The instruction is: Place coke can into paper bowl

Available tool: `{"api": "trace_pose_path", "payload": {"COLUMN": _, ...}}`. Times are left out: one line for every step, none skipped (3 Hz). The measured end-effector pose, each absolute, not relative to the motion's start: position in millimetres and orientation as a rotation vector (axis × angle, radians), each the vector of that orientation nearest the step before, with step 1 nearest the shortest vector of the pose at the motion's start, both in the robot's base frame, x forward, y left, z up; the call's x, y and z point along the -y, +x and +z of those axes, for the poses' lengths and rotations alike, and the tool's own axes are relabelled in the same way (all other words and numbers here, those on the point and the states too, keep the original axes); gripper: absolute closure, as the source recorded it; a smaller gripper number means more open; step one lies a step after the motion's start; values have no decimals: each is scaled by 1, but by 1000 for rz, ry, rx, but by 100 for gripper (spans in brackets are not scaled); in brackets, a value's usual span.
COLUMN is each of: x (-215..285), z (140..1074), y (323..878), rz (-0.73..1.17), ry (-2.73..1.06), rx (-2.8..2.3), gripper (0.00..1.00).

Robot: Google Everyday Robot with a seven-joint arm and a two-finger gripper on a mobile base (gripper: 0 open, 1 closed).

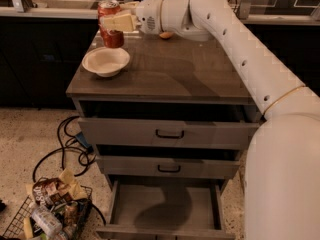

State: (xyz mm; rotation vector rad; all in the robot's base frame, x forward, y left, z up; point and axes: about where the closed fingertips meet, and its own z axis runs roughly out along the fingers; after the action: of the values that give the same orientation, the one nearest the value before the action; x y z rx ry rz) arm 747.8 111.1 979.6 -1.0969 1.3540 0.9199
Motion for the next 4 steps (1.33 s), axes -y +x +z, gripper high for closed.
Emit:
{"api": "trace_pose_path", "payload": {"x": -127, "z": 968, "y": 748, "rz": 925, "ry": -1132, "rx": -1350, "gripper": 100}}
{"api": "trace_pose_path", "payload": {"x": -129, "z": 945, "y": 751, "rz": 906, "ry": -1157, "rx": -1369, "gripper": 100}}
{"api": "trace_pose_path", "payload": {"x": -126, "z": 927, "y": 756, "rz": 894, "ry": -1156, "rx": -1385, "gripper": 100}}
{"api": "trace_pose_path", "payload": {"x": -133, "z": 915, "y": 758, "rz": 916, "ry": -1154, "rx": -1379, "gripper": 100}}
